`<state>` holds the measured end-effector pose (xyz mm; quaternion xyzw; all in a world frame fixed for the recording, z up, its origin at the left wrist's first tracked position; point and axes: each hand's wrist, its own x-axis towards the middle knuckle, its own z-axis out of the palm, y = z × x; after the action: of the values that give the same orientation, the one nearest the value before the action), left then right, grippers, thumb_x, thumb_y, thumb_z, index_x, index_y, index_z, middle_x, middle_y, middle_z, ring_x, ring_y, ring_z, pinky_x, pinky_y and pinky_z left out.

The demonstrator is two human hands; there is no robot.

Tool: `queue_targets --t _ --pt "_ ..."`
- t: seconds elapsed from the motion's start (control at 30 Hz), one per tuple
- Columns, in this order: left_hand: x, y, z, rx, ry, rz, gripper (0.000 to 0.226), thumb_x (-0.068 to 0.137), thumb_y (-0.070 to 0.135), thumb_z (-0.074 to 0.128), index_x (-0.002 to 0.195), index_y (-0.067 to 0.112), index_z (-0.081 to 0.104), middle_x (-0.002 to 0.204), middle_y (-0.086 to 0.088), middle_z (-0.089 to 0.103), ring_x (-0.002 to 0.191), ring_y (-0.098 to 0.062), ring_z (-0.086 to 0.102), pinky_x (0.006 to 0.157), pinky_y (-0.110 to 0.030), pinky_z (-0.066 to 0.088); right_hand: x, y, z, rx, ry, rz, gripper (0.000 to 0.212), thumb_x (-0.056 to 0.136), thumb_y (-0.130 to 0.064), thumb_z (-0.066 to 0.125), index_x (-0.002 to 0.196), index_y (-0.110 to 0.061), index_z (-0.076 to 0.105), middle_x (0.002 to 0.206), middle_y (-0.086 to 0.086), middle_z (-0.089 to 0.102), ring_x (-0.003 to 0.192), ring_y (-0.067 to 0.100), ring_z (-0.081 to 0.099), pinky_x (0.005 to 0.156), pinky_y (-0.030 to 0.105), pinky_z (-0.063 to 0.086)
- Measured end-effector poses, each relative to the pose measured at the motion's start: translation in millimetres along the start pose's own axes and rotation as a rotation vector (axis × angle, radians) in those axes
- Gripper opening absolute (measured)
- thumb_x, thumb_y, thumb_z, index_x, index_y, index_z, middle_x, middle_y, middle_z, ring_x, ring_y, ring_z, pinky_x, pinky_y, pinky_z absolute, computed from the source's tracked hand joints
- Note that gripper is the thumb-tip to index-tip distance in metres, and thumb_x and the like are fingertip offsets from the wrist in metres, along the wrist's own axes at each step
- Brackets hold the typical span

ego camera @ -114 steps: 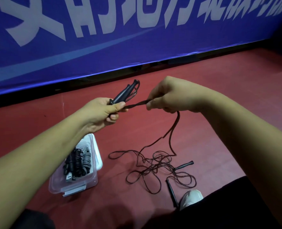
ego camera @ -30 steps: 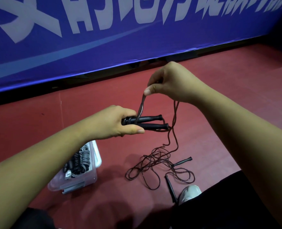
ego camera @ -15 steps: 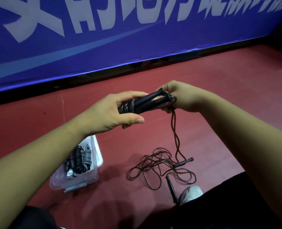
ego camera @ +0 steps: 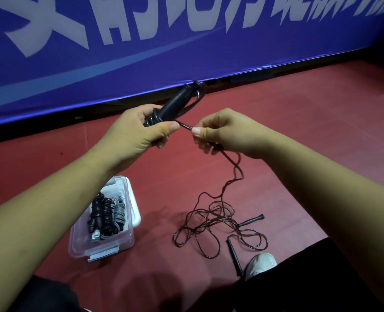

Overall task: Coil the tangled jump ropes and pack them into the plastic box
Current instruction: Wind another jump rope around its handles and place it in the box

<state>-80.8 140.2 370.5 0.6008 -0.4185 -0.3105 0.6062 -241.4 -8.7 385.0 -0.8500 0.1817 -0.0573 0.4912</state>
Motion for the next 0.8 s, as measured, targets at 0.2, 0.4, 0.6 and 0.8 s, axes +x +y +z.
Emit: queue_targets --t 0.2,0.4,0.6,0.8 --pt "2 -6 -3 0.135 0.082 -0.044 0.015 0.086 0.014 0.073 0.090 0.013 0.058 0.064 -0.007 0.053 0.049 -0.011 0.046 0.049 -0.018 0.037 -1 -12 8 -0.195 0.061 -0.017 0.029 0.103 -0.027 0.052 0.093 -0.009 0.071 0.065 -0.002 0.052 0.053 0.008 0.046 0.056 0.023 0.041" --pt "6 -8 -11 0.204 0.165 -0.091 0.021 0.085 0.018 0.075 0.095 0.007 0.059 0.069 -0.008 0.051 0.053 -0.009 0.046 0.052 -0.018 0.040 -2 -19 15 -0.633 0.188 -0.163 0.014 0.093 -0.028 0.065 0.101 -0.017 0.065 0.082 -0.003 0.061 0.079 0.018 0.059 0.068 0.030 0.045" --pt "10 -15 -27 0.485 0.111 -0.154 0.042 0.080 0.034 0.080 0.101 0.003 0.061 0.072 -0.009 0.058 0.059 -0.017 0.049 0.061 -0.032 0.041 -8 -33 17 -1.039 0.289 -0.284 0.021 0.099 -0.035 0.048 0.104 -0.024 0.065 0.096 0.007 0.066 0.086 0.039 0.060 0.062 0.036 0.038" --pt "3 -6 -19 1.069 -0.087 -0.106 0.062 0.055 0.073 0.070 0.082 0.020 0.054 0.071 0.001 0.056 0.065 -0.018 0.050 0.055 -0.030 0.034 -11 -47 11 -1.009 0.219 -0.367 0.020 0.091 -0.036 0.063 0.106 -0.026 0.074 0.095 -0.003 0.059 0.088 0.030 0.060 0.063 0.032 0.033"
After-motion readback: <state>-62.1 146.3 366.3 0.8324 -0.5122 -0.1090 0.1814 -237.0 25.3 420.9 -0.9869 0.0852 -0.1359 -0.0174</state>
